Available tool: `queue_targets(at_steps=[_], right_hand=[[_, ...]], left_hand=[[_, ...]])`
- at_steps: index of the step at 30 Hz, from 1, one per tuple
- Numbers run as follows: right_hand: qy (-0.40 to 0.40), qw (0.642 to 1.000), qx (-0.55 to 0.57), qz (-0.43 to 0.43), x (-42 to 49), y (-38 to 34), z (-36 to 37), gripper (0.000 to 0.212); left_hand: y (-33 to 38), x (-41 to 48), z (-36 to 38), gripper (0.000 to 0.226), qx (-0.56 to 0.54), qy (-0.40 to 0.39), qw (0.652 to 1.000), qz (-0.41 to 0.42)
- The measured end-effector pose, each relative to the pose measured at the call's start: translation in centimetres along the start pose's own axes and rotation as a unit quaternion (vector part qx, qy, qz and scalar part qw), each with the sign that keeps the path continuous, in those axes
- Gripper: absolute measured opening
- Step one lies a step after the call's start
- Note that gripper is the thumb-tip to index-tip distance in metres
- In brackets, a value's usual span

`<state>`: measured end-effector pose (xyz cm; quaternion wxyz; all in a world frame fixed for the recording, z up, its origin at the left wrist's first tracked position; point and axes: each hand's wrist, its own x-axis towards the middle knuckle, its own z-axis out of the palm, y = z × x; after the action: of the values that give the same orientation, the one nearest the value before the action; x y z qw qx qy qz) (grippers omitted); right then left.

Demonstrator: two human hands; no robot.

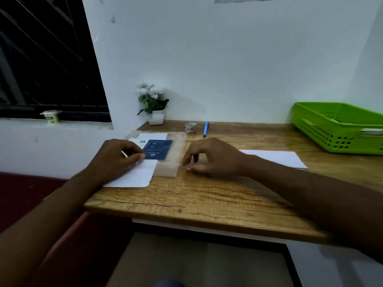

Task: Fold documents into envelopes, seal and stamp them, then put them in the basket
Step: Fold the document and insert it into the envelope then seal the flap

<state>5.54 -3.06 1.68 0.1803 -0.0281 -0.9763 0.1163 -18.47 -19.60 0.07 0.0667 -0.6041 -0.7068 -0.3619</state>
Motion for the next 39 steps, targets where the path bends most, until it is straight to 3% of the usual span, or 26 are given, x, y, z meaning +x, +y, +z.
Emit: queue_targets(at_steps=[4, 8, 12, 16, 20, 29, 36, 39], right_hand=[[0.003, 0.992, -0.078, -0.098, 3.4, -2.9, 2.3, 0.020], [0.029, 0.959, -0.187, -0.210, 5.2, -4.3, 3.3, 0.040], [0.021, 0.919, -0.285, -0.271, 6.0, -5.0, 3.9, 0.026], [-0.014, 0.906, -0.332, -0.260, 6.0, -5.2, 3.9, 0.024], [-0.059, 0.944, -0.232, -0.229, 5.4, -5.3, 3.8, 0.031], [-0.125, 0.974, -0.132, -0.134, 2.2, -7.1, 4.0, 0.057], [-0.112, 0.987, -0.090, -0.066, -0.2, -9.3, 3.2, 0.065], [-0.059, 0.994, -0.076, -0.048, -1.1, -10.3, 3.6, 0.053]], left_hand=[[-1.1, 0.1, -0.4, 0.008, -0.097, 0.044, 0.991, -0.077], [-0.7, -0.1, -0.4, 0.004, -0.116, 0.048, 0.989, -0.081], [-0.5, -0.3, -0.4, 0.004, -0.119, 0.038, 0.989, -0.083], [-0.5, -0.1, -0.2, 0.003, -0.120, 0.041, 0.988, -0.089], [-0.7, -0.2, -0.3, 0.004, -0.125, 0.052, 0.986, -0.095], [-0.6, 0.0, -0.3, 0.008, -0.156, 0.074, 0.980, -0.099], [-0.1, -0.4, -0.3, 0.005, -0.165, 0.066, 0.980, -0.085], [0.2, -0.7, -0.3, 0.005, -0.156, 0.057, 0.984, -0.071]])
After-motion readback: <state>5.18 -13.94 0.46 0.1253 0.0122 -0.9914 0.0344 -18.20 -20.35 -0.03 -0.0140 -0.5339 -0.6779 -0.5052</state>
